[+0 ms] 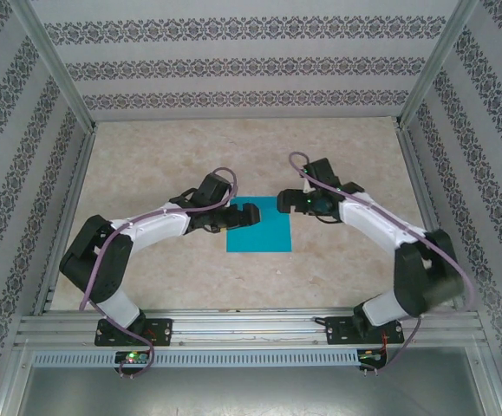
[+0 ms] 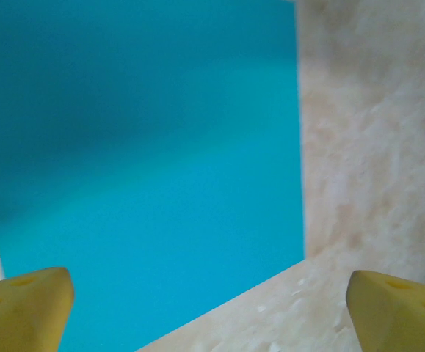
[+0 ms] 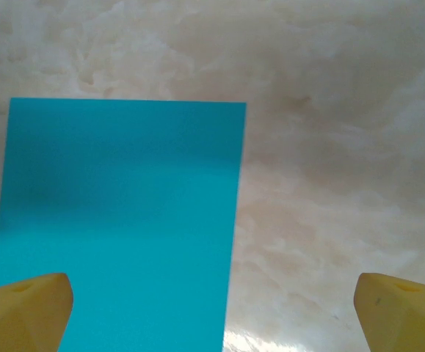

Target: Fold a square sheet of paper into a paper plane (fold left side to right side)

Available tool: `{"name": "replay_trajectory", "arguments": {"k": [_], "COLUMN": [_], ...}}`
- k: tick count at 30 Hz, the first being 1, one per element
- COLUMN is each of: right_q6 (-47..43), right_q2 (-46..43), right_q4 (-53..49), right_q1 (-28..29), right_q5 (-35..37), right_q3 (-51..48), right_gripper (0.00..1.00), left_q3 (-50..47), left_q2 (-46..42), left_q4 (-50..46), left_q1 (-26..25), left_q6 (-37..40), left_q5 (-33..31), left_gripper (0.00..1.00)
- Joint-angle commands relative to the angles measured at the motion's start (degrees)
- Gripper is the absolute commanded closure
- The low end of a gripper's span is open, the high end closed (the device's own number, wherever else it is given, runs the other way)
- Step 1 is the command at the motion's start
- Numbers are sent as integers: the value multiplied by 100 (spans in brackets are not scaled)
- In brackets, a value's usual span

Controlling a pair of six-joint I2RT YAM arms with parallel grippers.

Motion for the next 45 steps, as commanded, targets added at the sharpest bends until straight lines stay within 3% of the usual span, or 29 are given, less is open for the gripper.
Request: {"name": "replay_trajectory", "arguments": {"k": [1,6,14,31,39,45], "right_q6": [-176,-168,-158,22,145,243], "right_q2": [717,1660,2287,2338,2151,2185], "right_q4": [-387,-473,-489,-649,-711,-702], "right_q1": [177,371,516,855,1038,1100], "right_q5": [284,306,300,7,-126,-420], "right_q3": [533,1136,1467,1404,1346,1379], "right_gripper": [2,2,2,4,12,26], "left_q3": [-80,22,97,44,-49,-129], "left_q2": [133,396,728,837,826,798], "left_q4": [-303,-343,-291,-249,3,251], "left_q1": [18,18,18,17,18,18], "left_q6": [163,157,78,-33,-175,-288], "left_q5": [0,-42,104,62,157,259], "left_gripper": [8,15,26,35,37,38]}}
